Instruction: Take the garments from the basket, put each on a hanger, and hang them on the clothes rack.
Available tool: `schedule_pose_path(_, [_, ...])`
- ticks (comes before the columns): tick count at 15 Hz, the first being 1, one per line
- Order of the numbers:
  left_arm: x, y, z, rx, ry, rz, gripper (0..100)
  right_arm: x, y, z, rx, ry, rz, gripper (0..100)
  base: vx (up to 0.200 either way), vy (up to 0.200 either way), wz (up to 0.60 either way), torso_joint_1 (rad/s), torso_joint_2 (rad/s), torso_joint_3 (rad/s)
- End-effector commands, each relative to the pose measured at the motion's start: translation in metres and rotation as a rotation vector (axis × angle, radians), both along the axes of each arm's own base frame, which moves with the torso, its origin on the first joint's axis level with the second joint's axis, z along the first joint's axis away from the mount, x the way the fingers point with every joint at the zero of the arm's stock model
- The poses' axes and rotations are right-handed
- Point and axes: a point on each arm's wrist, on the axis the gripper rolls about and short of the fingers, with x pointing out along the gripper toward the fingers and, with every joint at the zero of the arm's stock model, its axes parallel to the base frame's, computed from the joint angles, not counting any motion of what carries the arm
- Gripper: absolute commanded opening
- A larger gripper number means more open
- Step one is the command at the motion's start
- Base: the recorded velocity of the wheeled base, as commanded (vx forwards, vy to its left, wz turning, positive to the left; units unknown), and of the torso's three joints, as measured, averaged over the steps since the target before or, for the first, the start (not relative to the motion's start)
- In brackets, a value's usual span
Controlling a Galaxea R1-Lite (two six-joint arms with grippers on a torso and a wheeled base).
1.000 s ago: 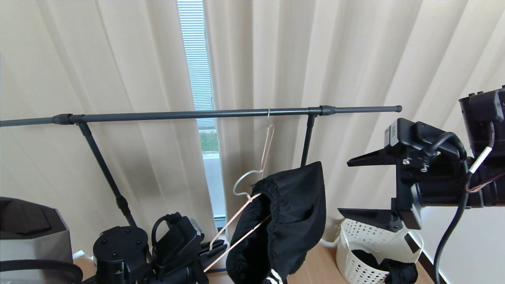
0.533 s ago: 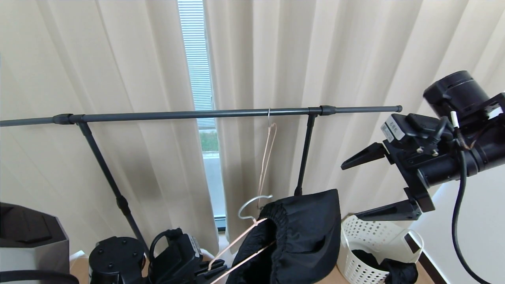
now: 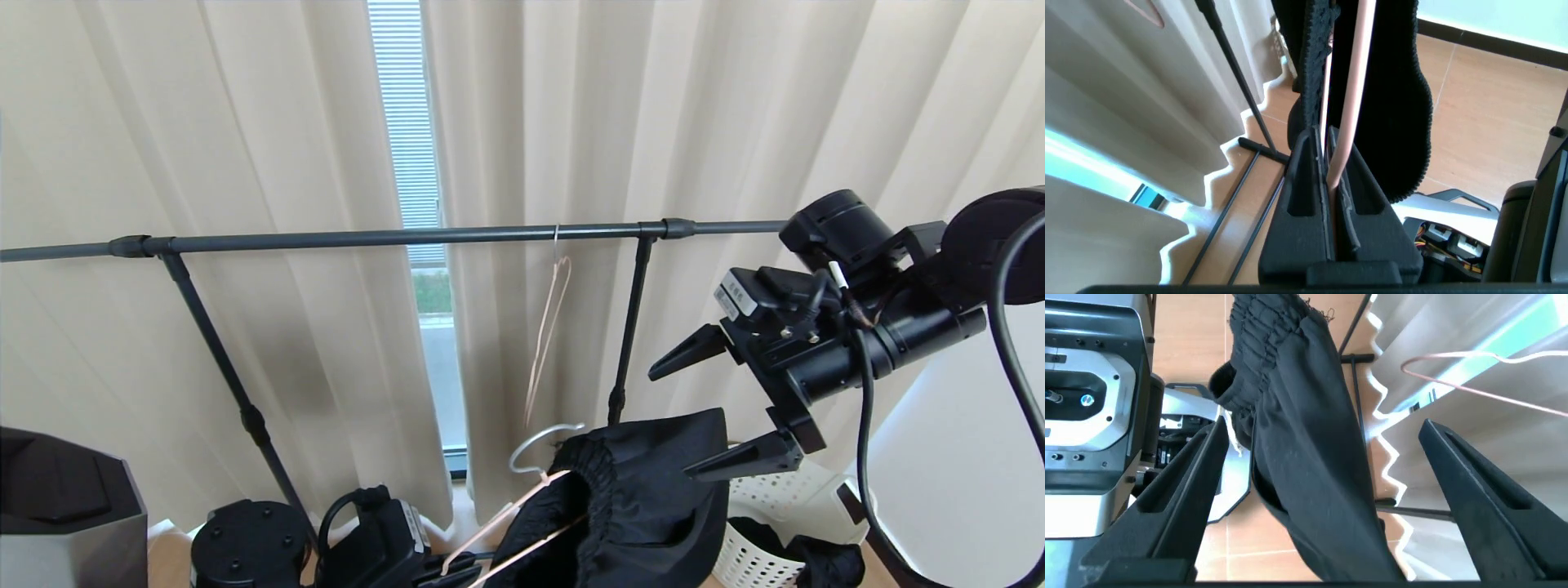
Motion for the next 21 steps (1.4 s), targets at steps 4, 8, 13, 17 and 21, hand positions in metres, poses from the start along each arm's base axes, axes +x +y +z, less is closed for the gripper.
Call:
schedule_pose_path(4, [0.000, -0.001, 0.000, -0.001, -0.002, -0.003, 0, 0.011, 0.015, -0.022, -0.019, 0.049, 0.031, 100, 0.000, 0.000, 0.00, 0.000, 0.00, 0.000])
schedule_pose_path(8, [0.000, -0.001, 0.000, -0.001, -0.002, -0.003, 0, 0.020, 0.019, -0.033, -0.019, 0.053, 0.029, 100, 0.000, 0.000, 0.00, 0.000, 0.00, 0.000])
schedule_pose_path(13, [0.000, -0.001, 0.000, -0.001, -0.002, -0.003, 0, 0.032, 0.017, -0.050, -0.039, 0.093, 0.010, 100, 0.000, 0.000, 0.00, 0.000, 0.00, 0.000])
schedule_pose_path(17, [0.000, -0.001, 0.000, -0.001, -0.002, -0.003, 0, 0.042, 0.015, -0.056, -0.030, 0.076, -0.012, 100, 0.000, 0.000, 0.00, 0.000, 0.00, 0.000])
schedule_pose_path(21, [0.000, -0.001, 0.000, -0.001, -0.002, -0.003, 0, 0.042, 0.014, -0.056, -0.029, 0.075, -0.013, 100, 0.000, 0.000, 0.00, 0.000, 0.00, 0.000])
